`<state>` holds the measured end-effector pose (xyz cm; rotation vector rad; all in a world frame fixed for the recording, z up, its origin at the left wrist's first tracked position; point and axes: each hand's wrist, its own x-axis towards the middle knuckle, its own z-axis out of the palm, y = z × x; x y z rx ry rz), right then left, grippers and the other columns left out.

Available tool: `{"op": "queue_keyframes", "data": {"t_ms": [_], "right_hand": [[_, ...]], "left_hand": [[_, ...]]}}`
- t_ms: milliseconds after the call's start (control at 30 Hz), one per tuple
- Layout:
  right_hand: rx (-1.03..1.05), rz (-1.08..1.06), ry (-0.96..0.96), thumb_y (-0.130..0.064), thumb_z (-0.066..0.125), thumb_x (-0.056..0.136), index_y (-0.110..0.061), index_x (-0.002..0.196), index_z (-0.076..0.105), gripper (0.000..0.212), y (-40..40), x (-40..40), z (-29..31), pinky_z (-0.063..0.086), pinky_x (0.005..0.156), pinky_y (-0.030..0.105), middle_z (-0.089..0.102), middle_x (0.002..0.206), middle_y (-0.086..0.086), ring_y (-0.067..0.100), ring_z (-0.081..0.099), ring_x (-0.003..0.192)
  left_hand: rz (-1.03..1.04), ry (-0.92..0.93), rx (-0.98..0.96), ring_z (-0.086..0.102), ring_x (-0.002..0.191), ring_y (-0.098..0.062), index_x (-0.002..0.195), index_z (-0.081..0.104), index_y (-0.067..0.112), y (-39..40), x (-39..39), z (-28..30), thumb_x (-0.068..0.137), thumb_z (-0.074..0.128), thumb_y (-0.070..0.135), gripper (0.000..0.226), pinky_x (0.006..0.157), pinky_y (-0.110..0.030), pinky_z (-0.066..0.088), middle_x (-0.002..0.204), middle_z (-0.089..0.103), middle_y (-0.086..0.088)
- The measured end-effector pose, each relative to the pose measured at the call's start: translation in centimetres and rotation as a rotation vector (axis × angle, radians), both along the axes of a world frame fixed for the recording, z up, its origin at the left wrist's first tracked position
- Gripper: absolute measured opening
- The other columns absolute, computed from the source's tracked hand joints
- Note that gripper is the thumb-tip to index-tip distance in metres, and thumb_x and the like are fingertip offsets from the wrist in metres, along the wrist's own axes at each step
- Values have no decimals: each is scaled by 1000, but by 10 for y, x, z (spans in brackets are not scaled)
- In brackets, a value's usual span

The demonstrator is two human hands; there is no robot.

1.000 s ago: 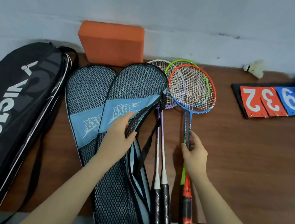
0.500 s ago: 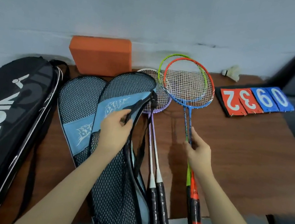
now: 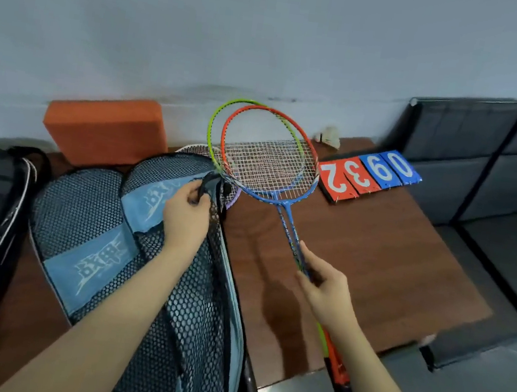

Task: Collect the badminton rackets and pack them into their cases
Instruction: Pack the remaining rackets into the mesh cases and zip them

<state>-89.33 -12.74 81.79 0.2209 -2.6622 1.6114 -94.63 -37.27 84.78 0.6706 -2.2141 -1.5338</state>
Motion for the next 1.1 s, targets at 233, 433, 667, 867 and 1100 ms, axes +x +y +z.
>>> {"op": "queue_keyframes", "data": {"t_ms": [233, 433, 667, 867, 1100], "right_hand": [[4, 116, -90, 9, 61, 78, -22, 124, 58, 56, 11, 26, -16, 39, 90, 6, 60, 115, -17, -16, 53, 106], [64, 126, -87, 4, 62, 78, -22, 124, 58, 53, 16, 32, -26, 45, 85, 16, 69, 102, -5, 2, 62, 94], [157, 163, -46, 1, 60, 82, -21, 127, 57, 50, 40, 41, -36, 46, 68, 34, 61, 78, -2, 17, 56, 71], [323, 162, 41, 3, 57, 79, -22, 130, 55, 56, 45, 57, -26, 41, 58, 32, 43, 70, -4, 13, 42, 63], [291, 73, 58, 8, 57, 79, -17, 130, 53, 57, 40, 91, -28, 30, 54, 15, 37, 66, -13, 8, 37, 58]], "left_hand": [[205, -41, 84, 52, 87, -5, 122, 57, 8, -14, 15, -17, 90, 55, 11, 32, 81, -20, 39, 105, 61, 0], [176, -141, 125, 52, 98, -13, 126, 53, 6, -7, 13, -23, 89, 55, 8, 37, 83, -24, 40, 115, 58, -4], [329, -47, 166, 54, 75, -3, 116, 61, 10, -12, 31, -30, 89, 56, 9, 28, 68, -15, 42, 88, 60, 13], [340, -34, 257, 54, 93, -9, 119, 60, 5, -15, 27, -29, 86, 59, 7, 33, 78, -17, 40, 102, 58, 3], [396, -6, 372, 57, 85, -10, 114, 63, 6, -21, 40, -38, 84, 60, 8, 30, 66, -10, 44, 94, 62, 1]]}}
